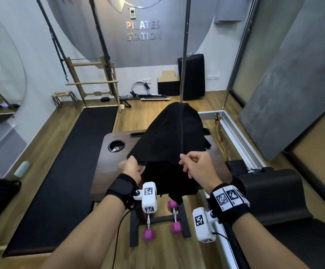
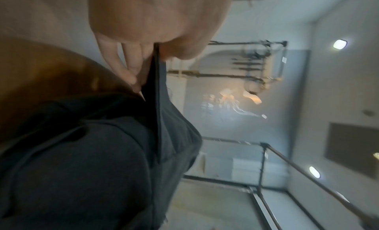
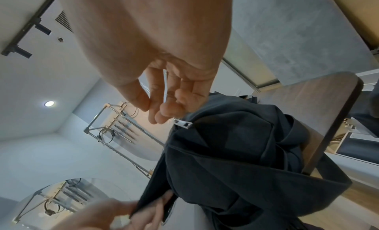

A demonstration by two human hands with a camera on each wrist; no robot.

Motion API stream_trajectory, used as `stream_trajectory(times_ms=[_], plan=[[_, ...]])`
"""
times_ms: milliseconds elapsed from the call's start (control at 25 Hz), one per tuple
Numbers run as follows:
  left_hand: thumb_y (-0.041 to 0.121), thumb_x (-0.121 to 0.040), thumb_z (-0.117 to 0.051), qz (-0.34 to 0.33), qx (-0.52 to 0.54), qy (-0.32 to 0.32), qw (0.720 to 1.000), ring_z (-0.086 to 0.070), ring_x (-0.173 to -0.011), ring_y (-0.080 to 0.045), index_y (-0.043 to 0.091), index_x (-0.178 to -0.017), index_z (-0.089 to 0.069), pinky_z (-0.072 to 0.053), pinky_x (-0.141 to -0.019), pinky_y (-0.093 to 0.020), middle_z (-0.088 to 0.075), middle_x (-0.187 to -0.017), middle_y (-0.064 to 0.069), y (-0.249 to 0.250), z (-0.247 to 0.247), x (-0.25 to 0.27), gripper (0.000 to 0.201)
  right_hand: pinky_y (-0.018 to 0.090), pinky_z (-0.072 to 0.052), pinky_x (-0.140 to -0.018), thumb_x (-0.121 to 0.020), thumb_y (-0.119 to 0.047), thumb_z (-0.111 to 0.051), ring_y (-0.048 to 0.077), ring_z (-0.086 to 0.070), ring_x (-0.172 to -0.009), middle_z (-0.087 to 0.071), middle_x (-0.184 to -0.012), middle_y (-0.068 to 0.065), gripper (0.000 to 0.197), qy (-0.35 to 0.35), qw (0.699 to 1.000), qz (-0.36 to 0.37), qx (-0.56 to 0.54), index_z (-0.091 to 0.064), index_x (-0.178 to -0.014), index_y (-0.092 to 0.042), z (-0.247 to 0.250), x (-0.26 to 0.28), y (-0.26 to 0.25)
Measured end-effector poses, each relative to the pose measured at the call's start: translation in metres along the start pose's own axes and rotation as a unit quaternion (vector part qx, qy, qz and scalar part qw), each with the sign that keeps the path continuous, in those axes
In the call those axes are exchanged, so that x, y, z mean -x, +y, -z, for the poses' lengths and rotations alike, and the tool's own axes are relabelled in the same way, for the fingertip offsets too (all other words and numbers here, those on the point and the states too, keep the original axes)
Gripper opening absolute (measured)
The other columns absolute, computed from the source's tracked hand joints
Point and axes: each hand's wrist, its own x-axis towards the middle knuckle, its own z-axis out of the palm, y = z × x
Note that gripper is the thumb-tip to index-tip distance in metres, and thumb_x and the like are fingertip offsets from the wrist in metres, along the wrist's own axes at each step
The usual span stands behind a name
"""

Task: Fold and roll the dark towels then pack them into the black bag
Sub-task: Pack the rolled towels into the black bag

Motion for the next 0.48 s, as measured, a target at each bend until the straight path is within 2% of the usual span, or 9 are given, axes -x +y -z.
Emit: stream_trajectory(times_ms=[40, 80, 120, 240, 280, 320, 400, 440, 480], plan=[[0.014, -0.11, -0.049, -0.067, -0.007, 0.015, 0.998, -0.069, -0.101, -0.034, 0.009, -0.133, -0.052, -0.06, -0.088, -0.045, -0.064, -0.125, -0.016, 0.01, -0.008, 0.006, 0.023, 0.03, -0.049, -0.057, -0.099, -0.031, -0.066, 0.016, -0.058, -0.049, -0.067, -0.06, 0.007, 0.034, 0.012, 1.0, 0.009, -0.002, -0.074, -0.069, -0.017, -0.001, -0.005, -0.003], [0.019, -0.11, -0.05, -0.144, -0.044, 0.016, 0.988, -0.067, -0.106, -0.033, 0.013, -0.127, -0.05, -0.058, -0.094, -0.048, -0.063, -0.116, -0.01, 0.019, -0.016, 0.016, 0.018, 0.029, -0.051, -0.057, -0.098, -0.032, -0.066, 0.015, -0.061, -0.052, -0.068, -0.062, 0.006, 0.031, 0.024, 1.0, 0.02, -0.004, -0.074, -0.071, -0.019, -0.002, -0.01, -0.007], [0.023, -0.111, -0.05, -0.231, -0.089, 0.001, 0.969, -0.065, -0.105, -0.028, 0.017, -0.122, -0.048, -0.056, -0.092, -0.045, -0.06, -0.107, -0.003, 0.027, -0.025, 0.027, 0.013, 0.027, -0.052, -0.057, -0.098, -0.033, -0.066, 0.014, -0.065, -0.057, -0.071, -0.066, 0.004, 0.028, 0.034, 0.999, 0.032, -0.01, -0.075, -0.074, -0.021, -0.004, -0.015, -0.012], [0.025, -0.109, -0.055, -0.466, -0.153, -0.109, 0.865, -0.059, -0.087, -0.003, 0.022, -0.114, -0.049, -0.046, -0.08, -0.027, -0.057, -0.096, 0.012, 0.04, -0.049, 0.068, 0.008, 0.025, -0.06, -0.068, -0.097, -0.04, -0.067, 0.01, -0.076, -0.087, -0.078, -0.091, -0.006, 0.011, 0.039, 0.995, 0.049, -0.074, -0.076, -0.096, -0.033, -0.01, -0.037, -0.034], [0.022, -0.107, -0.058, -0.523, -0.179, -0.169, 0.816, -0.061, -0.092, -0.001, 0.021, -0.113, -0.053, -0.048, -0.083, -0.026, -0.06, -0.1, 0.017, 0.039, -0.058, 0.079, 0.008, 0.025, -0.061, -0.073, -0.097, -0.044, -0.066, 0.007, -0.074, -0.097, -0.078, -0.1, -0.009, 0.014, 0.043, 0.991, 0.041, -0.117, -0.074, -0.105, -0.036, -0.01, -0.044, -0.041], [0.018, -0.105, -0.061, -0.56, -0.227, -0.246, 0.758, -0.062, -0.105, -0.001, 0.02, -0.114, -0.057, -0.05, -0.093, -0.028, -0.063, -0.108, 0.02, 0.035, -0.065, 0.091, 0.01, 0.023, -0.061, -0.079, -0.096, -0.05, -0.064, 0.004, -0.072, -0.104, -0.077, -0.109, -0.011, 0.023, 0.052, 0.984, 0.029, -0.166, -0.071, -0.114, -0.038, -0.008, -0.048, -0.045], [0.008, -0.098, -0.065, -0.567, -0.338, -0.421, 0.623, -0.055, -0.136, -0.01, 0.017, -0.114, -0.063, -0.043, -0.116, -0.031, -0.063, -0.135, 0.01, 0.022, -0.077, 0.107, 0.018, 0.027, -0.06, -0.088, -0.095, -0.062, -0.058, 0.005, -0.071, -0.111, -0.074, -0.12, -0.011, 0.042, 0.09, 0.963, 0.011, -0.254, -0.067, -0.127, -0.037, 0.005, -0.056, -0.044], [0.004, -0.094, -0.064, -0.542, -0.369, -0.488, 0.576, -0.052, -0.14, -0.009, 0.017, -0.113, -0.065, -0.041, -0.117, -0.029, -0.06, -0.142, 0.005, 0.015, -0.08, 0.109, 0.023, 0.032, -0.062, -0.088, -0.091, -0.068, -0.056, 0.01, -0.072, -0.111, -0.074, -0.121, -0.007, 0.051, 0.106, 0.951, -0.006, -0.292, -0.065, -0.13, -0.037, 0.013, -0.058, -0.04], [0.002, -0.091, -0.063, -0.506, -0.38, -0.529, 0.565, -0.053, -0.138, -0.003, 0.019, -0.112, -0.066, -0.042, -0.114, -0.023, -0.06, -0.143, 0.006, 0.01, -0.081, 0.108, 0.027, 0.038, -0.063, -0.085, -0.087, -0.072, -0.054, 0.016, -0.074, -0.108, -0.075, -0.121, -0.002, 0.059, 0.123, 0.939, -0.036, -0.319, -0.063, -0.132, -0.034, 0.022, -0.058, -0.033]])
